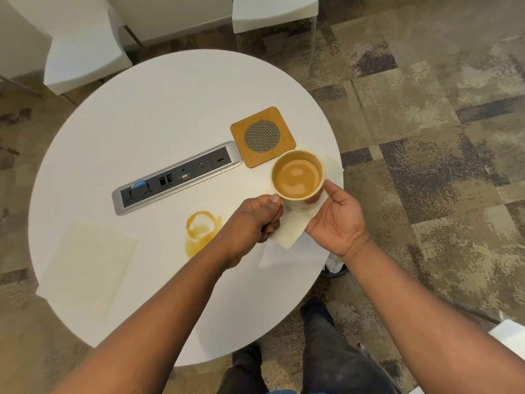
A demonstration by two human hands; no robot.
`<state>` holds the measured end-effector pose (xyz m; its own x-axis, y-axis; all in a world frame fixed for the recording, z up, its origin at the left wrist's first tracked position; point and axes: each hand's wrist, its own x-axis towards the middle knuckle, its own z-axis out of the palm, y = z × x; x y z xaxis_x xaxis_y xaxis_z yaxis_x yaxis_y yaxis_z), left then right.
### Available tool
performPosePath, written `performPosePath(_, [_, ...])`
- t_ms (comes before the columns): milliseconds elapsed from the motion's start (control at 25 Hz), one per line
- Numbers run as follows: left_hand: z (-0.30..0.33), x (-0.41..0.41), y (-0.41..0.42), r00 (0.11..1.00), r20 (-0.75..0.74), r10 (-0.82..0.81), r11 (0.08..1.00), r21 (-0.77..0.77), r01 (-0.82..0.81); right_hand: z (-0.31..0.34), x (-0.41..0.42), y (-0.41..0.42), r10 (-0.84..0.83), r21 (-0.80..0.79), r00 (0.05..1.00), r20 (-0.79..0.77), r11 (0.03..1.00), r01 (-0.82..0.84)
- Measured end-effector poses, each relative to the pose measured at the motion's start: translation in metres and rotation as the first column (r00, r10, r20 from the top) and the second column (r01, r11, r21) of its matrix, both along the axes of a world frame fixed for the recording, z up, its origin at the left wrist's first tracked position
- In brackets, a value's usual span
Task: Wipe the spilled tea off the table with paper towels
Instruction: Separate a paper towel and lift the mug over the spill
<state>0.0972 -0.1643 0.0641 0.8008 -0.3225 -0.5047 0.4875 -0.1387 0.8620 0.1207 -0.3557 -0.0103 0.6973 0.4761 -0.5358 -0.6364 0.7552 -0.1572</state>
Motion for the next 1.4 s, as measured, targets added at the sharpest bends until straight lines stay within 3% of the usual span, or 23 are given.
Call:
performPosePath(200, [0.005,0.009,0.007,0.996,-0.019,-0.087,0.996,-0.029,0.086,0.004,0.003,-0.005,0.018,-0.026,1.0,0.01,1.0,-0.018])
performPosePath(680, [0.013,0.018,0.007,0.981,0.004,-0.194,0.981,-0.005,0.194,0.011,-0.003,-0.022,0.07,0.085,0.995,0.074,0.993,-0.076])
performPosePath(1000, [0.011,0.01,-0.005,0.997,0.02,-0.076,0.996,-0.042,0.076,0.016,-0.003,-0.022,-0.011,0.009,0.998,0.054,1.0,0.01])
performPosePath(1400, [0.013,-0.009,-0.026,0.991,0.051,0.127,0.989,-0.076,-0.123,0.017,-0.003,-0.016,-0.135,0.029,0.99,0.048,0.991,0.134])
